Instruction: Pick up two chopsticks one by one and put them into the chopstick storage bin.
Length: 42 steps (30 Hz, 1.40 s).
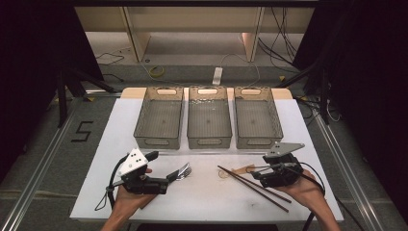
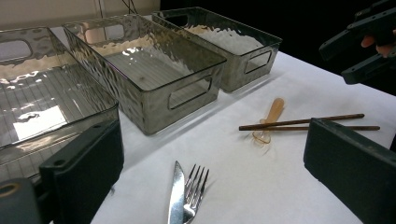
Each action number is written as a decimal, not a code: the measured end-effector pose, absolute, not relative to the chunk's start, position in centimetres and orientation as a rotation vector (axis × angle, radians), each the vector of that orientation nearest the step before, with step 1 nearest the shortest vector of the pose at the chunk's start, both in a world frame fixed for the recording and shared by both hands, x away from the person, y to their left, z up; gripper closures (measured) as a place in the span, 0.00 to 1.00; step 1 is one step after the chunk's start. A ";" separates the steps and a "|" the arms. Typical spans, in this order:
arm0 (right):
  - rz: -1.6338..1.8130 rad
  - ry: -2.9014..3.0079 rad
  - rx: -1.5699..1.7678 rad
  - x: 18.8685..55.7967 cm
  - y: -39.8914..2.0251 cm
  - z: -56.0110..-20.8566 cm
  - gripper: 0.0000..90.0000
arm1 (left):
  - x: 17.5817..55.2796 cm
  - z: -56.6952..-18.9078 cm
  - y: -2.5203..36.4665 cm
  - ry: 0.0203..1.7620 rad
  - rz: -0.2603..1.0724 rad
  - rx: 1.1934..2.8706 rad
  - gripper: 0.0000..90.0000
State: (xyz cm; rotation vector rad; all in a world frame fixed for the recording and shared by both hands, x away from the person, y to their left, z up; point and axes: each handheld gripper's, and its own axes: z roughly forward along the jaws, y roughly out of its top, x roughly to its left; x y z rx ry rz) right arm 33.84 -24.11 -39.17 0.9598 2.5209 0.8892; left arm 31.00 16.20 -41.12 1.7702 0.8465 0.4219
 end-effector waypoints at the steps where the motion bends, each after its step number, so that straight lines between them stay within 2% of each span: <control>1: 0.889 2.521 0.960 33.8 -24.1 -39.2 0.36 | 31.0 -41.1 16.2 0.844 0.425 1.771 0.05; 7: 0.726 2.627 0.949 34.5 -24.0 -40.6 0.42 | 31.0 -41.0 16.2 0.841 0.433 1.767 0.05; 18: 0.558 2.734 0.991 35.0 -25.0 -42.9 0.60 | 30.9 -41.0 16.2 0.832 0.439 1.774 0.05; 42: 0.418 2.839 0.970 34.4 -25.1 -45.3 0.81 | 30.8 -40.9 16.2 0.829 0.441 1.774 0.05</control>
